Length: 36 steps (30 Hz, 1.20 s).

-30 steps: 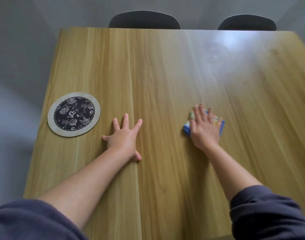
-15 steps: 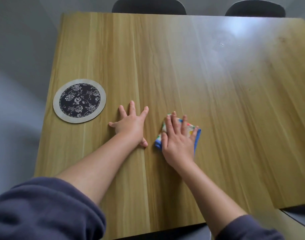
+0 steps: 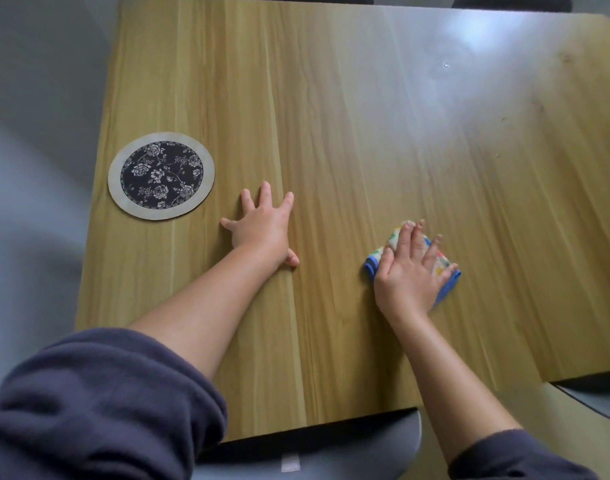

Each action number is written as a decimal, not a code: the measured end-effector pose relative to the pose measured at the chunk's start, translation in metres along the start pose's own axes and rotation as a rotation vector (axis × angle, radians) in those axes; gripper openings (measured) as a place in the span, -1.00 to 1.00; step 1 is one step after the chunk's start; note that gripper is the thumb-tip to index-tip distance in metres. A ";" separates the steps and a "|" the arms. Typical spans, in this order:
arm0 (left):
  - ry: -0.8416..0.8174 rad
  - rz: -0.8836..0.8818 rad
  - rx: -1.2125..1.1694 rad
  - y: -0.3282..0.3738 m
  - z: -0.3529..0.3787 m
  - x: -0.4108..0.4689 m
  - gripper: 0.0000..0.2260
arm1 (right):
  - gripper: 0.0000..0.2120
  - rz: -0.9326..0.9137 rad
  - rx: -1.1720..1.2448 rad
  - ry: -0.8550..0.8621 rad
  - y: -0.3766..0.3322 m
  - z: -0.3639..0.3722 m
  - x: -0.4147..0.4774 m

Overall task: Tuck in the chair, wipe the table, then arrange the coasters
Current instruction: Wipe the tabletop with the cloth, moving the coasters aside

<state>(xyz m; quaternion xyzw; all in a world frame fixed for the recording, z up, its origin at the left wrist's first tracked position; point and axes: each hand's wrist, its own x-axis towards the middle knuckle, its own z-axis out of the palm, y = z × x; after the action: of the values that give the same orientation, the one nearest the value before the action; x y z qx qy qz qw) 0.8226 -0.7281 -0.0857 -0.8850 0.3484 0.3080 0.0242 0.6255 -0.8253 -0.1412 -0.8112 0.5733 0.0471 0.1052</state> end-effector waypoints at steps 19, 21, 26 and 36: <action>0.088 0.046 -0.069 -0.006 0.008 -0.013 -0.05 | -0.43 0.106 0.007 -0.018 0.037 0.000 -0.049; 0.091 0.046 -0.076 -0.005 0.008 -0.013 -0.05 | -0.40 0.033 -0.008 -0.047 0.012 0.008 -0.077; 0.102 0.052 -0.078 -0.005 0.008 -0.013 -0.07 | -0.41 -0.388 -0.066 -0.090 -0.034 0.027 -0.159; 0.277 0.113 -0.046 -0.020 0.036 -0.026 -0.29 | -0.43 -0.043 -0.015 -0.051 0.071 0.006 -0.080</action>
<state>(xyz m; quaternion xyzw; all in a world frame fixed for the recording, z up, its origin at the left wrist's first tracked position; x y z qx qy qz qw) 0.8011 -0.6882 -0.1039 -0.8984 0.3904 0.1914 -0.0616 0.5318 -0.7733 -0.1398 -0.8225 0.5526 0.0697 0.1148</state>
